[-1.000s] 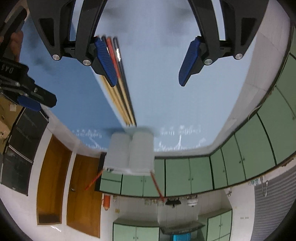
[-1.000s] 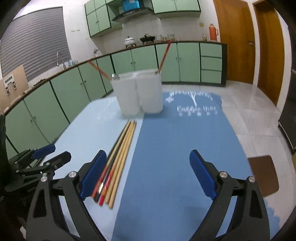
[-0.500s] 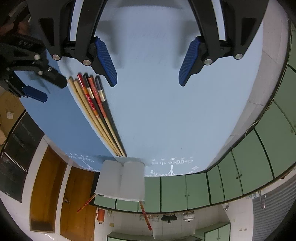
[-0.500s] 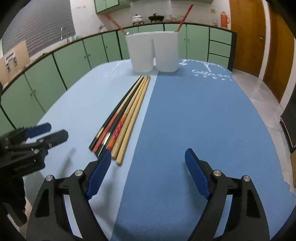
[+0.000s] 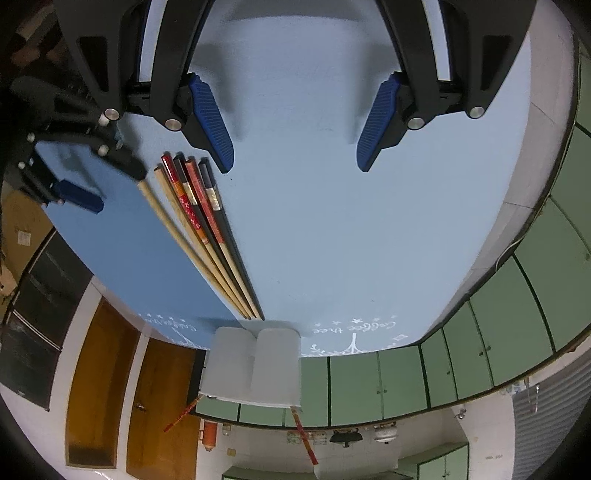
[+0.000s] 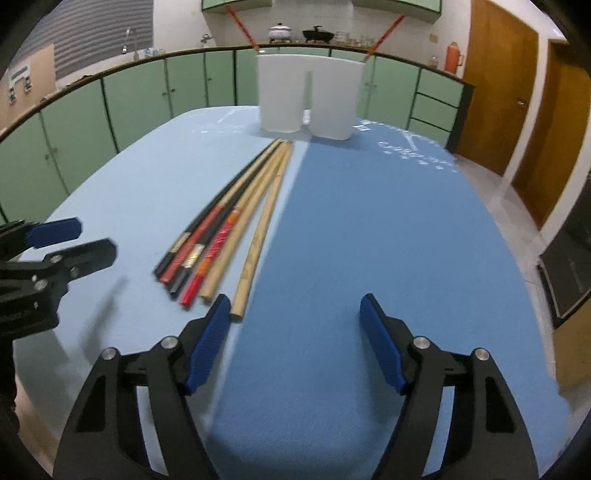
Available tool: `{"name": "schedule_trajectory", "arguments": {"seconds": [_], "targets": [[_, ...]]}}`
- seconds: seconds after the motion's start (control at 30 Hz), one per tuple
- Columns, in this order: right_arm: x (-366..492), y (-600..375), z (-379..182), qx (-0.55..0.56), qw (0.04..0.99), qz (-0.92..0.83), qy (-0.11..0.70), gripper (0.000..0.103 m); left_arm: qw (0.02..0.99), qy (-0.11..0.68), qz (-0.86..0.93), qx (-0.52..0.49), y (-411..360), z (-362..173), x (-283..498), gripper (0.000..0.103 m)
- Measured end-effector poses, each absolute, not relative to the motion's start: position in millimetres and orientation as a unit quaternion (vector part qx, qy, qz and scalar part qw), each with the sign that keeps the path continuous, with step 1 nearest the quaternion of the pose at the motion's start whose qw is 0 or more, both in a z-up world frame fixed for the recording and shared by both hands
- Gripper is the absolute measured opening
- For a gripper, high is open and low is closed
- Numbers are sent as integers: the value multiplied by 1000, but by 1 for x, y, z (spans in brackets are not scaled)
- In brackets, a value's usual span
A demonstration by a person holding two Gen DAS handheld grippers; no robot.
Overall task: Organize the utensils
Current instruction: 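Withdraw both open tools and bring them back to the remaining chopsticks, then grasp a plain wooden chopstick with the right tool while the left tool grasps a black chopstick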
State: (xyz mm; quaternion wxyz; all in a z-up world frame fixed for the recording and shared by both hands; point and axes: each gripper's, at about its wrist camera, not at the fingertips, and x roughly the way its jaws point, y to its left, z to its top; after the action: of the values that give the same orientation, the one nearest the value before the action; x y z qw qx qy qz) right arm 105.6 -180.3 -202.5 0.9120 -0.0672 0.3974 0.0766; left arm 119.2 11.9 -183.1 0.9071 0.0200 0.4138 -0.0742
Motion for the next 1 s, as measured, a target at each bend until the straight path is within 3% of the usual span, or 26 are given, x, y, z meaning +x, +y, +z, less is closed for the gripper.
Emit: {"name": "schedule_trajectory", "arguments": {"seconds": [0.2, 0.57, 1.0], "targets": [[106, -182, -202, -45, 908, 103, 405, 58, 903, 421, -83, 23, 5, -188, 119, 68], [111, -181, -202, -33, 904, 133, 406, 7, 896, 432, -98, 37, -16, -198, 129, 68], [112, -183, -203, -26, 904, 134, 404, 7, 896, 434, -83, 46, -19, -199, 133, 68]]}}
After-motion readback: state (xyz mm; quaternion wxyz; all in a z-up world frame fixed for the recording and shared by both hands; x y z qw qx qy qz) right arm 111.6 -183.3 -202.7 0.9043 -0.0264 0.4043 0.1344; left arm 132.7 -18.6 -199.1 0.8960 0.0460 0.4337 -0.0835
